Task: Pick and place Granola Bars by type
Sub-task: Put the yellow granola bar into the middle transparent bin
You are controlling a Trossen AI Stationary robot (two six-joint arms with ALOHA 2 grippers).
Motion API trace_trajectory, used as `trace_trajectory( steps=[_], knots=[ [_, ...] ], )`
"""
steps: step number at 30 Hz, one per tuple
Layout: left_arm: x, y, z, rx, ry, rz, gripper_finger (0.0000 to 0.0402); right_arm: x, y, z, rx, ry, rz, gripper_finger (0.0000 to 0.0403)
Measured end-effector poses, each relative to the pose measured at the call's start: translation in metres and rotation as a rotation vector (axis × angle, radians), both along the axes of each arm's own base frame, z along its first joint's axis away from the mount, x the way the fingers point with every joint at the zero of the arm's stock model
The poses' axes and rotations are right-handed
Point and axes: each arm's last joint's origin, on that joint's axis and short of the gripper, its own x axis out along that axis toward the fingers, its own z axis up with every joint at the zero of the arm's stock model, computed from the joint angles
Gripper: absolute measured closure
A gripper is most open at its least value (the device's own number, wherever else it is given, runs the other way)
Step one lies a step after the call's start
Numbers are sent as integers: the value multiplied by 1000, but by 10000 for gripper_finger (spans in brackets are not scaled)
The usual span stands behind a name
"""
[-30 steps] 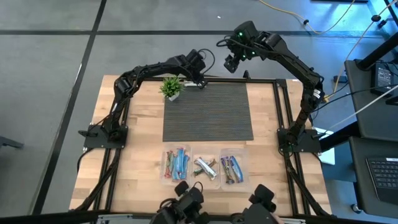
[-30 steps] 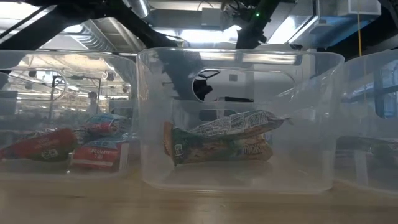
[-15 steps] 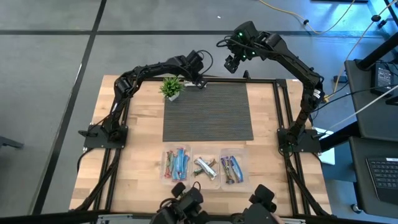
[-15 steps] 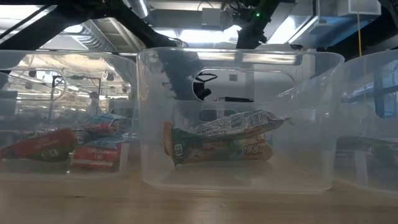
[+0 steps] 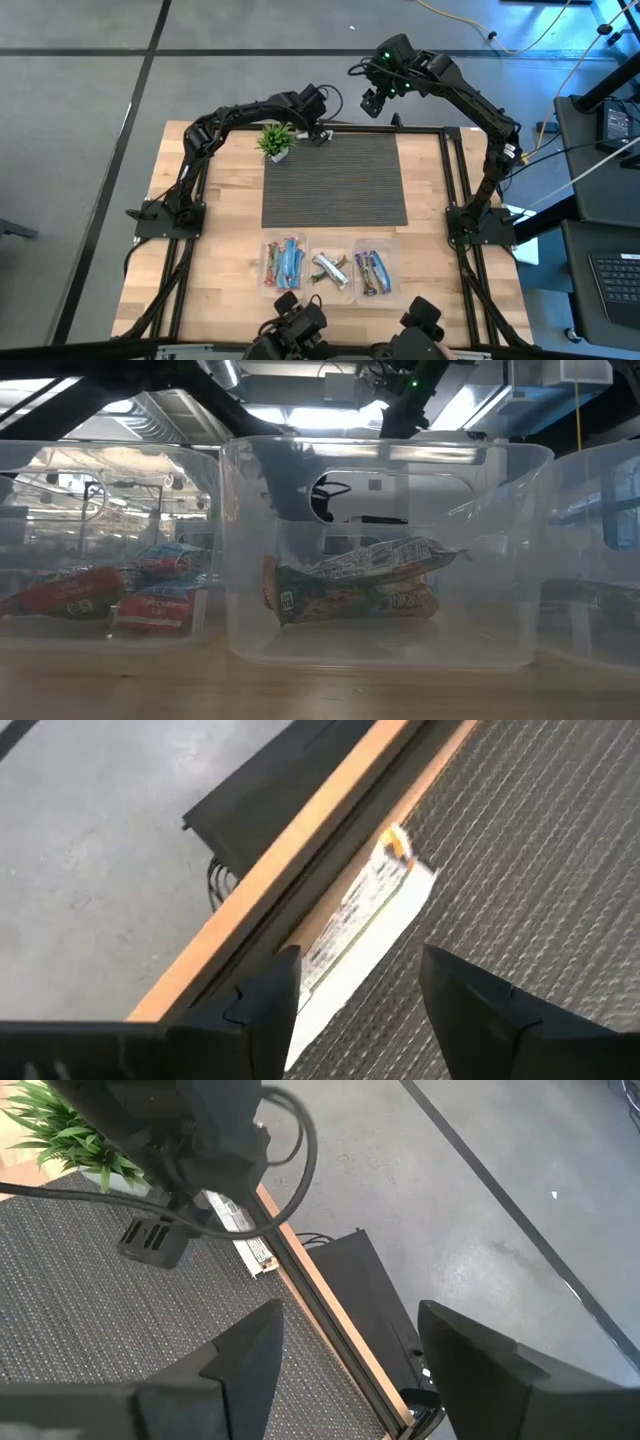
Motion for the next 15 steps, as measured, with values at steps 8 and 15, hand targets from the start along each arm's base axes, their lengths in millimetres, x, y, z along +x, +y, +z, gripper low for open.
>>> trace_trajectory(
  steps=[8,15],
  knots=[
    [-1,1,-10,2,35,-2,209,0,0,0,14,-16,-24,169],
    [1,3,-31,-1,96,3,210,0,0,0,17,-20,-29,169]
  ],
)
